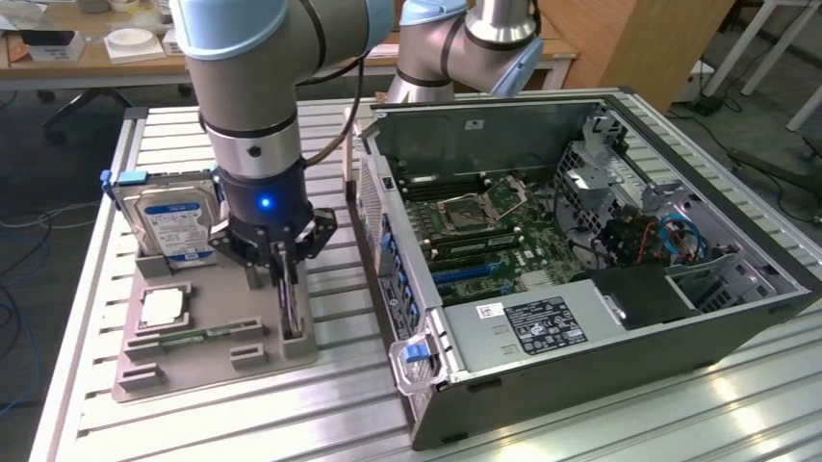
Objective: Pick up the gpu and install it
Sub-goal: 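Pick up the gpu and move the gpu toward the slot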
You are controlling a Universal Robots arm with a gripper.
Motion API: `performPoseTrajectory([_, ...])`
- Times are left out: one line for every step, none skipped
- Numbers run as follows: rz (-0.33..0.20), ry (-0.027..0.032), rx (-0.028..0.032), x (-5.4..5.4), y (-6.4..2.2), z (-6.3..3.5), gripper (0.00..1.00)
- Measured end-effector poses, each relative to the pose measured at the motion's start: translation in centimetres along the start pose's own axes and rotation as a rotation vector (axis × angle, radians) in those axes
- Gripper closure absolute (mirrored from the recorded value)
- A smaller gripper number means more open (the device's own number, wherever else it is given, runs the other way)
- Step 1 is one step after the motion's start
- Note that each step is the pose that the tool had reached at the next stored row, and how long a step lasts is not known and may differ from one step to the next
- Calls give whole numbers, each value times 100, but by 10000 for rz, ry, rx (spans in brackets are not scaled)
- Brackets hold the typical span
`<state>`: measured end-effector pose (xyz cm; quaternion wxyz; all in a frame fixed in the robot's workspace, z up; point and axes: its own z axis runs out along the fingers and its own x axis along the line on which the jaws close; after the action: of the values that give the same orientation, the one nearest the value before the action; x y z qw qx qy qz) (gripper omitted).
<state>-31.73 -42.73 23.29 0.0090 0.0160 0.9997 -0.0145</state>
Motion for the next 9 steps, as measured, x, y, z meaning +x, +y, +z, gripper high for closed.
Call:
performPoseTrajectory([0, 0, 0, 0, 0, -14, 74])
performPoseTrajectory([0, 0, 0, -1, -1, -25, 74])
performPoseTrajectory([0, 0, -1, -1, -1, -35, 74])
performPoseTrajectory([0, 0, 0, -1, -1, -46, 74])
performPoseTrajectory([0, 0, -1, -1, -2, -71, 74])
performPoseTrajectory([1, 0, 0, -2, -3, -103, 74])
performPoseTrajectory([0, 0, 0, -2, -3, -108, 74])
performPoseTrajectory([0, 0, 1, -2, -3, -114, 74])
performPoseTrajectory([0, 0, 6, -3, -5, -172, 74])
